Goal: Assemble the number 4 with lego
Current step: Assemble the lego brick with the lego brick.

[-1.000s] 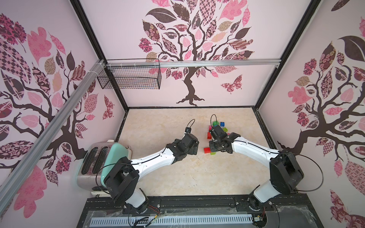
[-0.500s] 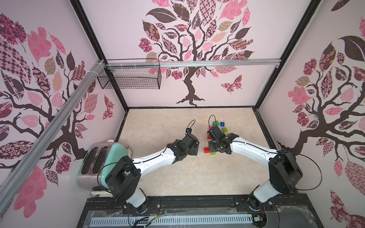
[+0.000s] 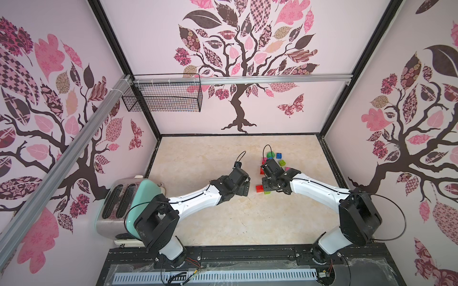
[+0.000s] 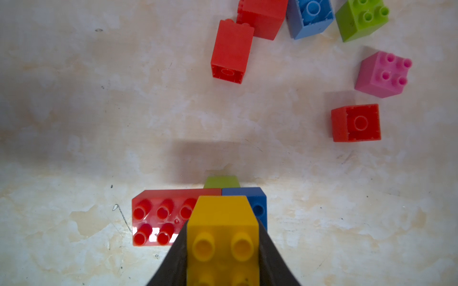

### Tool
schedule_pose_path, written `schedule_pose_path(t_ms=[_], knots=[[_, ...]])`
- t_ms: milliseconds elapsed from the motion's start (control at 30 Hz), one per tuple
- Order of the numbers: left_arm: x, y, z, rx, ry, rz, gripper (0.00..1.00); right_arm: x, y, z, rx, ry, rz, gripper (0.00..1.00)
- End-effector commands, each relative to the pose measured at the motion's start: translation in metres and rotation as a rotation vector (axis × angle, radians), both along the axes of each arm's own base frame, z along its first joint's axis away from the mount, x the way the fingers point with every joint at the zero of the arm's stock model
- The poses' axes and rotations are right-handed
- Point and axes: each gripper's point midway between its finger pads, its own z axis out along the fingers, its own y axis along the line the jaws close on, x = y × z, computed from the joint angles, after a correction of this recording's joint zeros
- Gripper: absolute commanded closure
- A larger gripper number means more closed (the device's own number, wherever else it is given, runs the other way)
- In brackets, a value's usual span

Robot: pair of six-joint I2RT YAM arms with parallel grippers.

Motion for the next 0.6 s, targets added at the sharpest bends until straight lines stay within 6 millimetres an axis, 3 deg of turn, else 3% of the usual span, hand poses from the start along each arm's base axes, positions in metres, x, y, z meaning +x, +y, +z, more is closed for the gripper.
schedule_pose_path(t_ms=[0, 133, 367, 567], knots=[[0.002, -0.018, 0.002, -0.042, 0.033, -0.05, 0.02, -0.053, -0.029, -0.049, -0.128, 0.243, 0.01, 1.0], [-0.006, -0.036, -0.006, -0.099, 0.101, -0.112, 0.02, -0.054, -0.016, -0.051, -0.044, 0.26, 0.028, 1.0], [-0.01, -0.051, -0.02, -0.119, 0.17, -0.154, 0.02, -0.048, -0.029, -0.06, -0.117, 0.229, -0.006, 1.0], [-0.004, -0.056, -0.026, -0.105, 0.186, -0.145, 0.02, -0.051, -0.027, -0.065, -0.093, 0.216, 0.021, 1.0]])
